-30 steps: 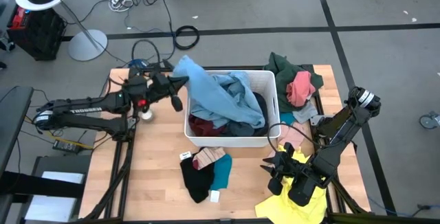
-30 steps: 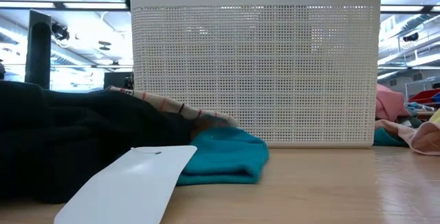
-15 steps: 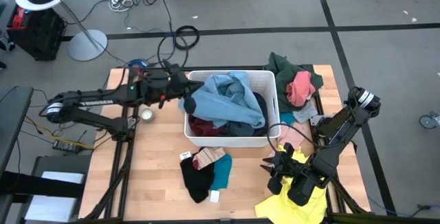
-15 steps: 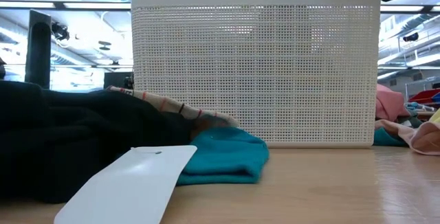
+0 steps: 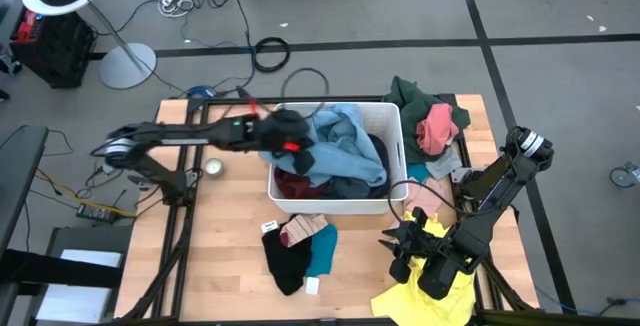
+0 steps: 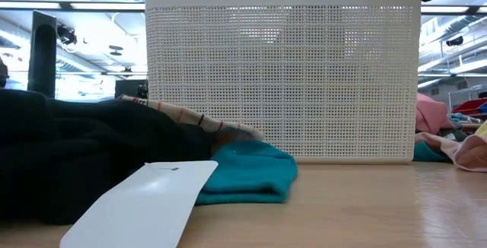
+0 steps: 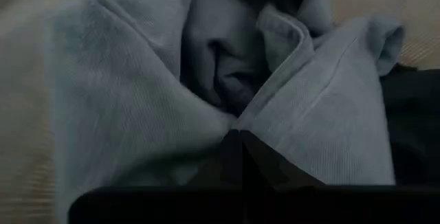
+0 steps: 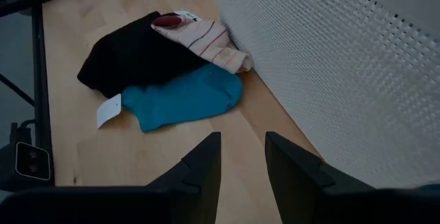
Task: Sort clothes
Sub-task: Put the blue pants into the laundry bin
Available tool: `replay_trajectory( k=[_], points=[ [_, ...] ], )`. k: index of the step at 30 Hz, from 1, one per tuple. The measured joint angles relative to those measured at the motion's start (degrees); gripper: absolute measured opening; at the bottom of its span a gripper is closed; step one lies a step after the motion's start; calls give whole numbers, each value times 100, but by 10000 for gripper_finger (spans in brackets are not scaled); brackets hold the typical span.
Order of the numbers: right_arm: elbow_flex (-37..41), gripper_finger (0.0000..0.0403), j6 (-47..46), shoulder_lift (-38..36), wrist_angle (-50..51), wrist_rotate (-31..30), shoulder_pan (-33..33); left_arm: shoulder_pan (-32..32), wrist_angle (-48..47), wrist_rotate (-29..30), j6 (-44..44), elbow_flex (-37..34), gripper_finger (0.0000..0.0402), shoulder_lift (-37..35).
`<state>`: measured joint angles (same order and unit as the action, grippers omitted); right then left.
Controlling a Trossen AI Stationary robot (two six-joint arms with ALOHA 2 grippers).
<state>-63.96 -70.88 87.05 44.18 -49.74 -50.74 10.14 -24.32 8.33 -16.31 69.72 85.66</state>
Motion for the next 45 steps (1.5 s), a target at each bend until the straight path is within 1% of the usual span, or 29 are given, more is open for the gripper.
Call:
replay_trajectory(
  k=[2,6,9,14,16,19,23,26,33,38,45],
  points=[
    [0,114,4,0,7,-2,0,10,-230,-214,-194,362,0,454],
    [0,114,5,0,22,-2,0,-3,-713,-391,-483,1089,0,1378],
    [0,114,6,0,20,-2,0,4,-820,-770,-674,1529,0,2035],
    [0,114,7,0,18,-4,0,4,-737,-1376,-926,1930,0,2886],
    [0,114,7,0,19,-3,0,7,-719,-1565,-987,1978,0,3066],
    [0,114,8,0,18,-3,0,48,-744,-1684,-984,1980,0,3188],
    [0,114,9,0,16,-4,-2,67,-722,-1617,-951,1947,0,3069],
    [0,114,9,0,18,9,-2,63,-669,-1403,-880,1917,0,2825],
    [0,114,9,2,5,44,-2,58,-958,-1216,-759,1899,0,2053],
    [0,114,9,2,7,70,-2,-40,-1167,-816,-559,1899,0,1520],
    [0,114,9,2,21,113,-2,-230,-1156,-745,-187,1916,0,575]
  ],
)
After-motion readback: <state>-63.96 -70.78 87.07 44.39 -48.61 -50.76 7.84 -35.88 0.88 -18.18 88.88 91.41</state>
